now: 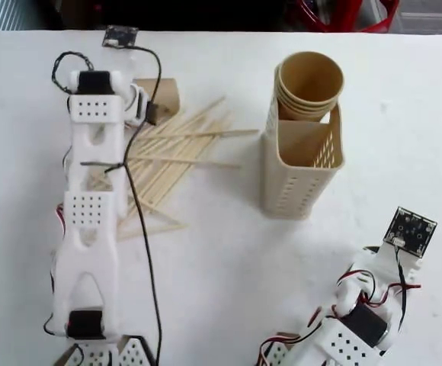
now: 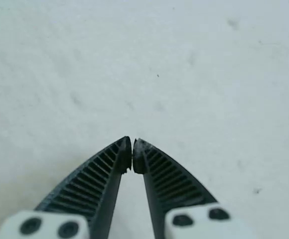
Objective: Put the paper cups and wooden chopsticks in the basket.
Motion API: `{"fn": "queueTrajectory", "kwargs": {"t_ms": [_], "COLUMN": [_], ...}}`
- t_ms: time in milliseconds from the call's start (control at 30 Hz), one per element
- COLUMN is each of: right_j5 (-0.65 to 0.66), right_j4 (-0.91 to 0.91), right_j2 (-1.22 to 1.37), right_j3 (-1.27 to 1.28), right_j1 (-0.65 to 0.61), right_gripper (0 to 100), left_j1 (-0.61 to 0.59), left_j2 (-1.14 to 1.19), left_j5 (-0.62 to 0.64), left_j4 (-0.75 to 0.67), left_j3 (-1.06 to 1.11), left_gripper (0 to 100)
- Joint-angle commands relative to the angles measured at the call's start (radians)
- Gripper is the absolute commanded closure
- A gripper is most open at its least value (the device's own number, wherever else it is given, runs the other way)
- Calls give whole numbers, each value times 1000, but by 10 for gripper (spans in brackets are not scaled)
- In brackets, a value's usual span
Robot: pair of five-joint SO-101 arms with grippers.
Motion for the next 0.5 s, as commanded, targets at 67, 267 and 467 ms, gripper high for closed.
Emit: {"fn": "queueTrajectory", "kwargs": {"t_ms": [67,267,467], "right_j5": [12,12,12], "right_j4": [-10,-10,-10], "right_j2": [7,7,7], "right_j3": [6,6,6], "right_j1": [8,8,8], "right_gripper": [978,978,978], "left_j1": [15,30,64], "left_j2": [-2,-2,1], "left_j5": [-25,-43,-46], "left_j4": [-72,-130,-121], "left_j3": [-14,-12,-3], "left_gripper": [736,736,744]}}
